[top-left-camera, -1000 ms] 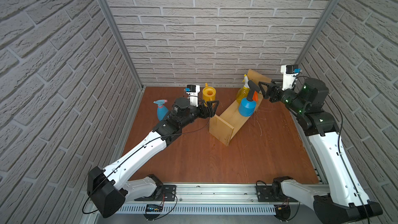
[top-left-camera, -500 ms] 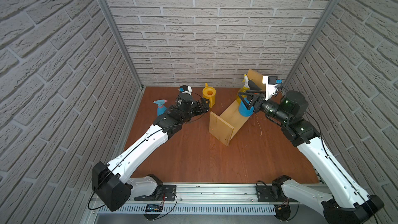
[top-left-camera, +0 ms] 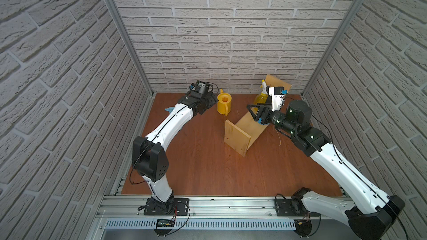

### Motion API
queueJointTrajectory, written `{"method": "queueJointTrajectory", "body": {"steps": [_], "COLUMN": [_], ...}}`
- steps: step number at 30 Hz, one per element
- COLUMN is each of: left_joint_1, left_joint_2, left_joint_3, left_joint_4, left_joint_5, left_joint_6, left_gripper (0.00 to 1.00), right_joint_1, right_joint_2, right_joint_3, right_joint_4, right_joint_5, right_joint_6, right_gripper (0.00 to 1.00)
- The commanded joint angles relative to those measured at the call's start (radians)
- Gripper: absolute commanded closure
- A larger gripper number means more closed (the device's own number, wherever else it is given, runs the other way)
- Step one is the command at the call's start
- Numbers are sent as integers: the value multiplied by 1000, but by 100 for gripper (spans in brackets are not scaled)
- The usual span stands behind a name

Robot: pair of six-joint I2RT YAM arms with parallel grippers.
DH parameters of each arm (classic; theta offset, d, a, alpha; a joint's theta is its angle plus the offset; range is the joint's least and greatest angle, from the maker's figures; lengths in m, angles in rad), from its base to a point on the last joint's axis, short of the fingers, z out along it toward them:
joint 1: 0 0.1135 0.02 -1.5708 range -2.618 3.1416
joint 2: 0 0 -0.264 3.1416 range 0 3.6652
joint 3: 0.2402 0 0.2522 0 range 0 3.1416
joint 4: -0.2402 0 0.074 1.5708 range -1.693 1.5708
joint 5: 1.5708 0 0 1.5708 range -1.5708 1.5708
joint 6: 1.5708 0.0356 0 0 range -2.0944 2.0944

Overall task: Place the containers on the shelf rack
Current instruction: 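Pick up a container from the center of the board.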

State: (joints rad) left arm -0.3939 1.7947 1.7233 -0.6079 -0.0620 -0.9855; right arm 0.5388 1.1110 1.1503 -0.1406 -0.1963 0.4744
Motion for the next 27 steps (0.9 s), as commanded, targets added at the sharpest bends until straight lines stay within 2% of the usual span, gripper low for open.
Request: {"method": "queueJointTrajectory", "body": {"steps": [1,3,4,8,11,15,19,27], "left_joint_1": [0,1,2,4,5,7,8,13], "left_joint_2": [107,190,235,408,494,569,606,667], "left_joint_3": [147,266,327,553,667,736,748,781], "left_joint_4": [-141,-228,-270,-377,-408,-399,-337,-305], "left_joint_5": [-63,-87,-98,-82,-49,-12,48,82], "left_joint_6": [19,23,24,40,42,46,58,60], "left_gripper": [35,37,42,43,42,42,38,36], "right_joint_1": [5,6,6,5,4,4,4,5], "right_joint_2": [-12,-16,-17,-21,-18,-16,-11,-4], "right_joint_3": [-12,-11,-11,-10,-9,-5,-2,-1], "right_joint_4": [0,-7,-10,-19,-23,-28,-34,-41], "right_joint_5": [43,50,52,65,68,69,66,56], "right_joint_6": [-13,-24,-31,-49,-58,-71,-79,-76], "right_gripper": [22,21,21,21,21,20,20,20]}}
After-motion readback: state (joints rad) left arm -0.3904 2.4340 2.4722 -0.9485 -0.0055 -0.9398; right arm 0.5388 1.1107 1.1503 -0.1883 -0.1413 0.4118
